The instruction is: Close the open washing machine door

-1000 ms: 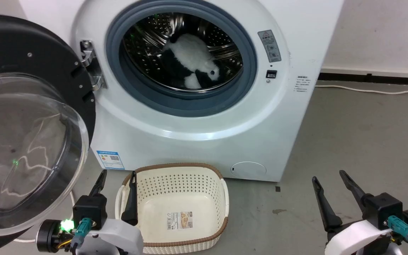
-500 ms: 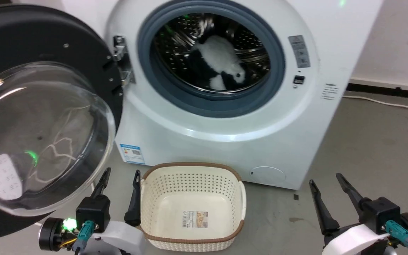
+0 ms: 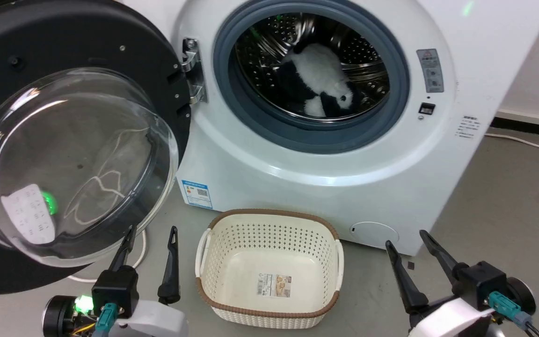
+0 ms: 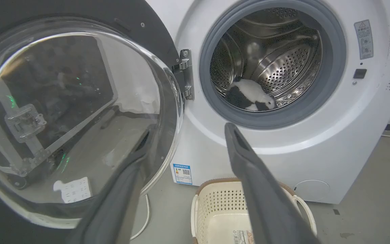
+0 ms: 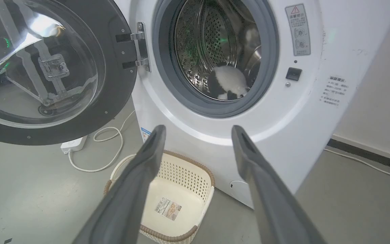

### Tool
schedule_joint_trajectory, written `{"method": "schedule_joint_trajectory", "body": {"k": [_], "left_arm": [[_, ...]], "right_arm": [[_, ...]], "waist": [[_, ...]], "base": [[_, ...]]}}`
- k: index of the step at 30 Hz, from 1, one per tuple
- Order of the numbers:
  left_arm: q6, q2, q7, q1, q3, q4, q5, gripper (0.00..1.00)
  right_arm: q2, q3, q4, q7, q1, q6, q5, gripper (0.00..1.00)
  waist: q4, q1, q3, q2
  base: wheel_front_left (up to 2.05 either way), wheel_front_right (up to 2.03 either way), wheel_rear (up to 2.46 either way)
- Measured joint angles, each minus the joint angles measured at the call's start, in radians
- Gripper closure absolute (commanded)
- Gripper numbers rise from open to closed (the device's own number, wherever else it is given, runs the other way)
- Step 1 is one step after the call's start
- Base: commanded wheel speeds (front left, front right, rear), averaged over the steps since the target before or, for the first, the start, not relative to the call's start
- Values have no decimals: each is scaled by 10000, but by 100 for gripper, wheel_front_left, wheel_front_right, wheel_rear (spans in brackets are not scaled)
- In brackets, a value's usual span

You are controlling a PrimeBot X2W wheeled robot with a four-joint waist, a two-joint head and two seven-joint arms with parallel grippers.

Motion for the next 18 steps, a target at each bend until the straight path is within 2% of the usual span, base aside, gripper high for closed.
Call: {"method": "schedule_joint_trajectory", "body": {"k": [18], "left_arm": [[353,113,-355,333,-222,-382,-2,0]], "right_arm": [[-209,604,360,-362,-171,0,326,0]], "waist": [[736,0,-12,0]], "base": [[-6,-6,-6]]}}
